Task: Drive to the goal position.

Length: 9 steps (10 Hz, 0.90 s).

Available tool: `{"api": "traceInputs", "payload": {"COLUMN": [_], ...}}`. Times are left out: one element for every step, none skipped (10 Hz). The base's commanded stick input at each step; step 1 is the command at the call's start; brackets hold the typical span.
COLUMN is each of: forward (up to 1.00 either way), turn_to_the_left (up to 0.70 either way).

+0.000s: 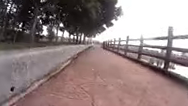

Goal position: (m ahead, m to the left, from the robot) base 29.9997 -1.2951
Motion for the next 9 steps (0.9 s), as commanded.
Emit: {"api": "traceInputs", "payload": {"forward": [0.7, 0.7, 0.7, 0.7, 0.7, 0.7, 0.7, 0.7, 0.7], "turn_to_the_left": [0.0, 0.0, 0.0, 0.0, 0.0, 0.0, 0.0, 0.0, 0.0]}}
